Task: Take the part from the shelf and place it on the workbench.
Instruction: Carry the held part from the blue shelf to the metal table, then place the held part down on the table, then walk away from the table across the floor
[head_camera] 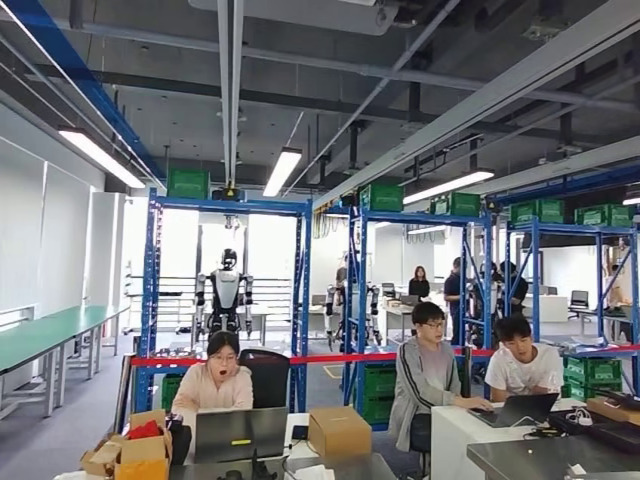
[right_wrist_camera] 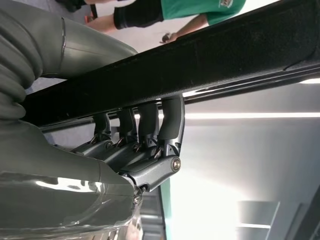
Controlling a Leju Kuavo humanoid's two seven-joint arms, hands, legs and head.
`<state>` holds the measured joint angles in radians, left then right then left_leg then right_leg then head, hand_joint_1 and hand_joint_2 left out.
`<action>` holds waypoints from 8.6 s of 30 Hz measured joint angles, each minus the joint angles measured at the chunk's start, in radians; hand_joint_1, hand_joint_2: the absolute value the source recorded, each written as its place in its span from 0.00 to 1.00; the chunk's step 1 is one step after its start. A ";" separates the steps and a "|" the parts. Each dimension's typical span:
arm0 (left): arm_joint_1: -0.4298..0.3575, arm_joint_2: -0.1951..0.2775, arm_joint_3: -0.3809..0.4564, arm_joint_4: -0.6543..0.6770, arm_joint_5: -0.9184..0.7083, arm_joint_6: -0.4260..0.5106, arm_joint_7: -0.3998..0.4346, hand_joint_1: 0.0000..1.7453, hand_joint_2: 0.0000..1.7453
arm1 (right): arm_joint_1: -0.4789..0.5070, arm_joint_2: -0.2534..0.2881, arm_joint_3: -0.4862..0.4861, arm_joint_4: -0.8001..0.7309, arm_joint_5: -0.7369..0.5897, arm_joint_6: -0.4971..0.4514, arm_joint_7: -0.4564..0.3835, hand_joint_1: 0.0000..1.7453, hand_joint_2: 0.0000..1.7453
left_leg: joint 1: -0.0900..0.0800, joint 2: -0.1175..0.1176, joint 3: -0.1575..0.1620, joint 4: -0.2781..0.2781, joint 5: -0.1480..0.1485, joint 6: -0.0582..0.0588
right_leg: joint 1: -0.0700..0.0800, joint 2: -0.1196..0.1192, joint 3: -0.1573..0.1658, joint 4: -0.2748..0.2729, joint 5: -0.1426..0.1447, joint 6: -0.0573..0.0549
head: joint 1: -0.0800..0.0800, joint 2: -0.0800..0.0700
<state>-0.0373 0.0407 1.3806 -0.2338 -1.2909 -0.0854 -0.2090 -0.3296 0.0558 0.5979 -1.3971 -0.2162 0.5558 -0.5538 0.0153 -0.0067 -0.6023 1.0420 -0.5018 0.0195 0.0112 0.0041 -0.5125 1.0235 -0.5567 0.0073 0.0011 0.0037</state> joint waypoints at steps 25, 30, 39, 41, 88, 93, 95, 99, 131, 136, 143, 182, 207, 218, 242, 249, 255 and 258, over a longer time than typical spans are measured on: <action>-0.004 -0.004 -0.001 0.000 -0.010 -0.009 -0.014 0.00 1.00 | 0.001 0.000 0.018 0.014 -0.003 0.004 0.004 1.00 1.00 | 0.028 0.000 -0.053 0.081 -0.020 -0.057 | -0.009 0.003 -0.006 -0.023 0.019 -0.013 | -0.001 0.000; 0.000 -0.006 -0.001 0.000 -0.012 -0.008 -0.011 0.00 1.00 | 0.009 -0.010 0.017 0.003 -0.006 -0.001 0.002 1.00 1.00 | 0.022 0.000 -0.040 0.033 0.008 -0.020 | -0.013 0.003 0.005 -0.002 -0.018 0.020 | -0.002 0.001; 0.006 -0.007 0.000 0.000 -0.019 -0.001 0.004 0.00 1.00 | 0.043 -0.052 0.001 -0.027 -0.008 -0.002 -0.003 1.00 1.00 | 0.016 -0.005 0.055 0.017 -0.059 -0.001 | -0.004 -0.001 -0.197 0.191 -0.007 0.016 | -0.002 0.000; 0.007 -0.011 0.000 0.000 -0.019 0.000 0.011 0.00 1.00 | 0.045 -0.060 -0.005 -0.032 -0.007 -0.002 -0.004 1.00 1.00 | 0.017 -0.006 0.077 0.009 -0.073 -0.003 | 0.010 0.001 -0.171 0.076 0.077 -0.005 | -0.002 0.000; -0.010 -0.020 0.006 0.000 -0.041 -0.001 -0.021 0.00 1.00 | 0.026 -0.080 -0.049 -0.107 0.059 -0.076 -0.010 1.00 1.00 | 0.010 0.003 -0.026 0.014 0.032 -0.034 | -0.004 0.010 -0.009 -0.022 0.019 -0.015 | -0.003 0.000; -0.012 -0.020 0.006 0.000 -0.047 -0.001 -0.026 0.00 1.00 | -0.009 -0.079 -0.078 -0.156 0.082 -0.111 -0.007 1.00 1.00 | 0.011 0.002 -0.009 -0.001 0.012 -0.006 | -0.006 0.007 -0.030 0.030 -0.014 0.012 | -0.002 0.000; -0.016 -0.020 0.006 0.000 -0.050 -0.001 -0.026 0.00 1.00 | -0.028 -0.079 -0.095 -0.177 0.104 -0.141 -0.011 1.00 1.00 | 0.013 0.001 0.002 -0.003 0.006 -0.001 | -0.010 0.003 -0.097 0.151 -0.059 0.022 | -0.002 0.000; -0.018 -0.020 0.006 0.000 -0.060 -0.001 -0.026 0.00 1.00 | -0.052 -0.078 -0.140 -0.218 0.192 -0.217 -0.010 1.00 1.00 | 0.013 -0.001 0.023 -0.003 -0.013 -0.001 | -0.014 0.001 -0.200 0.260 -0.049 0.025 | -0.003 0.000; -0.041 -0.028 -0.019 0.000 -0.084 -0.006 -0.035 0.00 1.00 | -0.388 0.005 0.082 0.433 1.453 -0.725 0.481 1.00 1.00 | 0.013 -0.004 -0.001 -0.017 0.025 -0.009 | -0.013 -0.002 -0.171 0.160 0.031 0.014 | -0.001 0.000; -0.044 -0.030 -0.020 0.000 -0.091 -0.004 -0.035 0.00 1.00 | -0.472 0.049 0.048 0.618 1.474 -0.728 0.608 1.00 1.00 | 0.010 -0.004 -0.007 -0.020 0.027 -0.027 | -0.003 0.001 -0.101 -0.008 0.086 -0.009 | -0.001 0.000; -0.045 -0.029 -0.022 0.000 -0.092 0.000 -0.035 0.00 1.00 | -0.531 0.079 -0.056 0.760 1.462 -0.722 0.700 1.00 1.00 | 0.010 -0.001 -0.127 0.247 -0.109 -0.044 | -0.007 -0.004 -0.089 -0.031 0.098 -0.032 | -0.001 0.000; -0.026 -0.021 -0.053 0.000 -0.116 -0.006 -0.115 0.00 0.00 | -0.413 0.027 -0.385 0.696 0.956 -0.561 0.110 0.00 0.00 | 0.008 -0.001 -0.005 0.002 0.010 -0.025 | -0.003 0.001 -0.102 0.000 0.085 -0.004 | -0.001 0.000; -0.022 -0.009 -0.073 0.002 -0.127 -0.027 -0.118 0.00 0.00 | 0.067 0.037 -0.513 -0.322 -0.039 0.172 -0.088 0.00 0.00 | 0.009 -0.001 0.007 0.145 -0.116 -0.046 | -0.006 -0.016 -0.122 -0.028 0.134 -0.024 | -0.001 0.000; -0.021 -0.007 -0.071 0.003 -0.111 -0.026 -0.101 0.00 0.00 | 0.159 0.041 -0.440 -0.419 -0.010 0.198 -0.128 0.00 0.00 | 0.006 0.004 0.061 -0.026 -0.011 0.011 | -0.016 -0.004 -0.200 0.187 -0.016 0.029 | -0.001 0.000; 0.023 -0.014 -0.192 0.003 0.132 0.011 -0.071 0.00 0.00 | 0.429 0.041 -0.556 -0.208 0.058 0.228 -0.141 0.00 0.00 | 0.011 0.003 0.152 -0.032 -0.086 -0.039 | 0.001 -0.016 -0.129 0.006 0.121 -0.002 | -0.002 0.000; 0.029 -0.018 -0.191 0.003 0.129 0.012 -0.067 0.00 0.00 | 0.461 0.041 -0.626 -0.010 0.136 0.184 -0.141 0.00 0.00 | 0.003 0.015 0.085 -0.032 -0.027 0.015 | -0.012 -0.011 -0.179 0.208 -0.061 0.034 | -0.002 0.000; 0.029 -0.024 -0.177 0.003 0.116 0.012 -0.072 0.00 0.00 | 0.453 0.034 -0.643 0.149 0.201 0.030 -0.141 0.00 0.00 | -0.014 0.016 0.012 -0.030 0.035 0.015 | 0.000 -0.006 0.023 0.055 0.000 -0.001 | -0.001 0.000; 0.029 -0.032 -0.165 0.003 0.111 0.012 -0.076 0.00 0.00 | 0.432 0.023 -0.639 0.237 0.282 -0.107 -0.141 0.00 0.00 | -0.012 0.017 0.002 -0.034 0.063 0.001 | 0.014 -0.004 0.113 -0.093 -0.012 -0.019 | -0.001 0.000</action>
<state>-0.0084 0.0089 1.2159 -0.2312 -1.1802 -0.0733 -0.2849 0.1028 0.0790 -0.0408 -1.1598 0.0662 0.4485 -0.6950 0.0029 0.0104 -0.6007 1.0077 -0.4384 0.0207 0.0256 0.0004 -0.3992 0.9309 -0.5690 -0.0118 0.0003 0.0037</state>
